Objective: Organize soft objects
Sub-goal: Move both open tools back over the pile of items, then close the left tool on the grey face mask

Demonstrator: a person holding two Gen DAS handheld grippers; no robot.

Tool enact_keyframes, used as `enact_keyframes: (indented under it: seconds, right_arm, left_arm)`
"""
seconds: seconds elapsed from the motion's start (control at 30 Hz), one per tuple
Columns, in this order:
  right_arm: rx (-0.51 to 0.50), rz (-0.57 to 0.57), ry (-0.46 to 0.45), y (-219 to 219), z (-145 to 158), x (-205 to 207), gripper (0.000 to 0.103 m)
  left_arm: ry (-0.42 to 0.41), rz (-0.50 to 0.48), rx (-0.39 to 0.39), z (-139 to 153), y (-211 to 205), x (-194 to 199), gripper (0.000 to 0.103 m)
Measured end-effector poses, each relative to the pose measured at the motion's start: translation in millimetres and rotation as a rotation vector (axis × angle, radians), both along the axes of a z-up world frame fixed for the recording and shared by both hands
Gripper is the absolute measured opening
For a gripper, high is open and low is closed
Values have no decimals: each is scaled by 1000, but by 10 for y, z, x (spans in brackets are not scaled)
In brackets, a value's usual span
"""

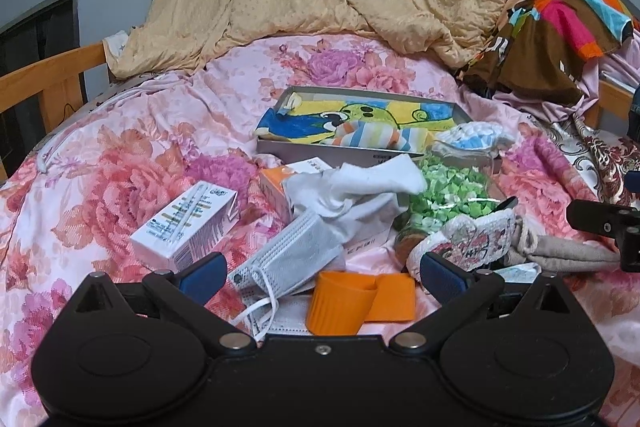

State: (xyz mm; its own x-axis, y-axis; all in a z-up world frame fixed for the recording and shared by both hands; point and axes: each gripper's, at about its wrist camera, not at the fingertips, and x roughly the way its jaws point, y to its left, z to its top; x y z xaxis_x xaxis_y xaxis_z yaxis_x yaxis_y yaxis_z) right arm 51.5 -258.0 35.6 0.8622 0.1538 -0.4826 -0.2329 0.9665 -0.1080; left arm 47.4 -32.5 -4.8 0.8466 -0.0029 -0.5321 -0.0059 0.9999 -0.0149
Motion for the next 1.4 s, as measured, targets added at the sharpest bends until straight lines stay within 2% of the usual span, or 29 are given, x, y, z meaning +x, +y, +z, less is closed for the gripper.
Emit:
enact_keyframes:
  seconds: [0.53,0.83,1.07,1.27,1.4]
  right_arm:
    - [-59,77,39,144,-86,-23,103]
    - [-161,198,77,396,-223,-79,103]
    - [-180,222,97,456,-267,-77,103]
    - [-209,230,147,489,-346,-34,103]
    - [-215,225,168,496,-378,-19,103]
  left_arm:
    - [39,5,31,-78,9,4,102]
    - [76,-91,144,-132,109,-44,102]
    - [93,-141,99,-198,150,-64,102]
    - [93,-235,144,-241,10,-144,102]
    - [95,-261,147,-281,-11,-122,102]
